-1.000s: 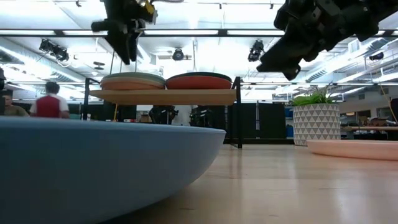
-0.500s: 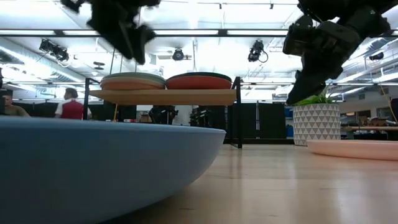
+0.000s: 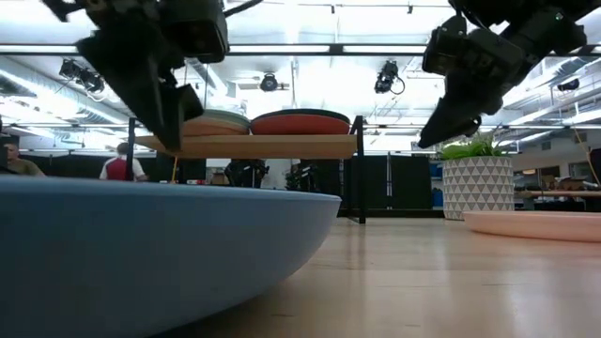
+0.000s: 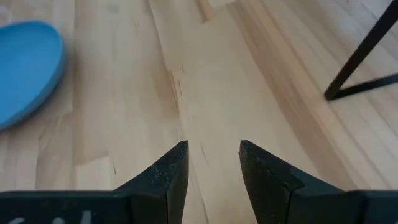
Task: Place and stack plates onto a shelf
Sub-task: Stack the blue plate on top of the green plate on the shelf
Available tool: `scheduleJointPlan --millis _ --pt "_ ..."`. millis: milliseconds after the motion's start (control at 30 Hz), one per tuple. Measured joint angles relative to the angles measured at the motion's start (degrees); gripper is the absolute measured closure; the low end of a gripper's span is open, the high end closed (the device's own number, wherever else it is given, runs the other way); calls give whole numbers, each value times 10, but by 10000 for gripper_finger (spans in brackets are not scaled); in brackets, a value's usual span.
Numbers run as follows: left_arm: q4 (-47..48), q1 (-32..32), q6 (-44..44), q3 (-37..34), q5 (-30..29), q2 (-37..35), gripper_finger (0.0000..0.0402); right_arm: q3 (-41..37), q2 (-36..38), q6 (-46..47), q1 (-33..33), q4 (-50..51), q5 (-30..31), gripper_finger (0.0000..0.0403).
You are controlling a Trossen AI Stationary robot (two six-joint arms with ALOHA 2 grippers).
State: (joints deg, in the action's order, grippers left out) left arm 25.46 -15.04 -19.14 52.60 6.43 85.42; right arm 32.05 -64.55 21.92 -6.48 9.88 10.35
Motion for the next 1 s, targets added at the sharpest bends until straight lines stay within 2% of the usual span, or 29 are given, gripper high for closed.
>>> scheduleJointPlan --millis 133,267,400,567,633,833,1000 --pt "-19 -6 7 1 -7 16 221 0 -17 0 3 10 -34 252" --pt "-20 -5 32 0 -27 32 221 11 -73 1 -5 -24 -64 252" --pt "-16 3 62 0 -34 35 221 52 -151 -66 -25 -63 -91 252" --pt "22 15 90 0 50 31 221 131 -243 -177 -56 -109 -158 252" --pt "49 20 93 1 63 24 221 168 -276 -207 -65 -103 -177 252" --pt "130 24 93 0 -39 -35 221 284 -382 -221 -74 -59 -199 252" --pt "135 11 93 -11 -146 -107 221 350 -437 -188 -72 -39 -193 252"
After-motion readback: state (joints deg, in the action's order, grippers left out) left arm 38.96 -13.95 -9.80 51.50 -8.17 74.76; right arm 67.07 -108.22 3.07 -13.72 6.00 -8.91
